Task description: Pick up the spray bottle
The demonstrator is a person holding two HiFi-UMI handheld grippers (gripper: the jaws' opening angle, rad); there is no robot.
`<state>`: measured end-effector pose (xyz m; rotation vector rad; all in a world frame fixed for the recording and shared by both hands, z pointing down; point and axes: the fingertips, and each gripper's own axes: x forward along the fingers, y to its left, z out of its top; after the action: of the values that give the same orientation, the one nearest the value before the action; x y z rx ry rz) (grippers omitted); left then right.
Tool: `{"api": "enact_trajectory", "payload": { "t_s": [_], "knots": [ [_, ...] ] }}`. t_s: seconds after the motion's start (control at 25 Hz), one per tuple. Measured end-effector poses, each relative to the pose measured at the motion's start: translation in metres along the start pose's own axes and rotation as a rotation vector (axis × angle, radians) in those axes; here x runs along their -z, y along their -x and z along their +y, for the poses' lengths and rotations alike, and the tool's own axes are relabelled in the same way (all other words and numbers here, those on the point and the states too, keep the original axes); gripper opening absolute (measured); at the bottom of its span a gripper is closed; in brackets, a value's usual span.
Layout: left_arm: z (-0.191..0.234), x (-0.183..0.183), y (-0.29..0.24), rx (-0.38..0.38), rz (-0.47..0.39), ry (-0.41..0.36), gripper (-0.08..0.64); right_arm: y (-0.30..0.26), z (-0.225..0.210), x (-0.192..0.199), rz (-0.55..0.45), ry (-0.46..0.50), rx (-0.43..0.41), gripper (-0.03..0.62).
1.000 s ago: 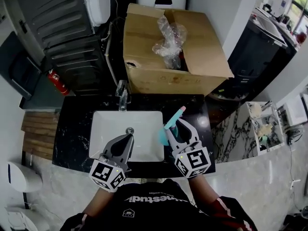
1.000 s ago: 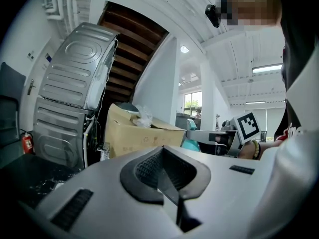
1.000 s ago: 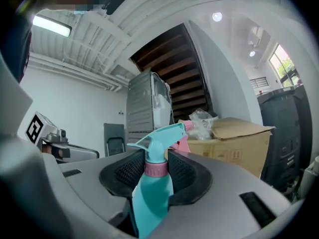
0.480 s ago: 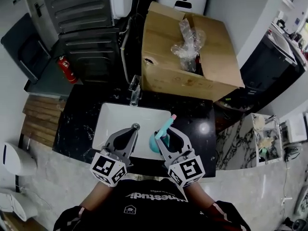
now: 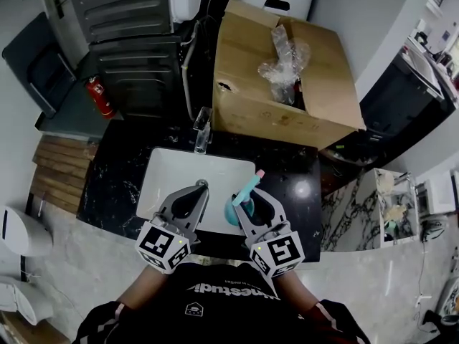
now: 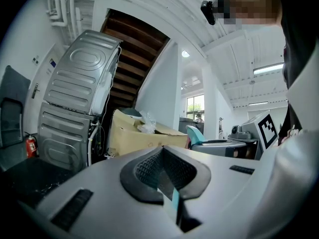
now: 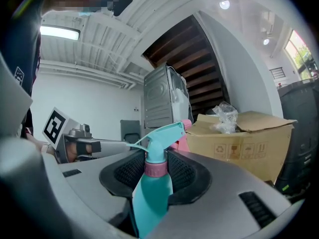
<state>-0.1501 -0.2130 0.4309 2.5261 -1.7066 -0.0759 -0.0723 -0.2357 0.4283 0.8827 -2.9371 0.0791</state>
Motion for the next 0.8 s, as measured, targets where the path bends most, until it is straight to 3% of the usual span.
{"api": "enact_trajectory", "payload": {
  "t_s": [0.8],
  "knots": [
    [-0.010, 0.003, -0.010, 0.031, 0.016, 0.004, 0.015, 0.007, -0.012, 0.003, 0.016, 0.014, 0.027, 0.170]
  ]
}}
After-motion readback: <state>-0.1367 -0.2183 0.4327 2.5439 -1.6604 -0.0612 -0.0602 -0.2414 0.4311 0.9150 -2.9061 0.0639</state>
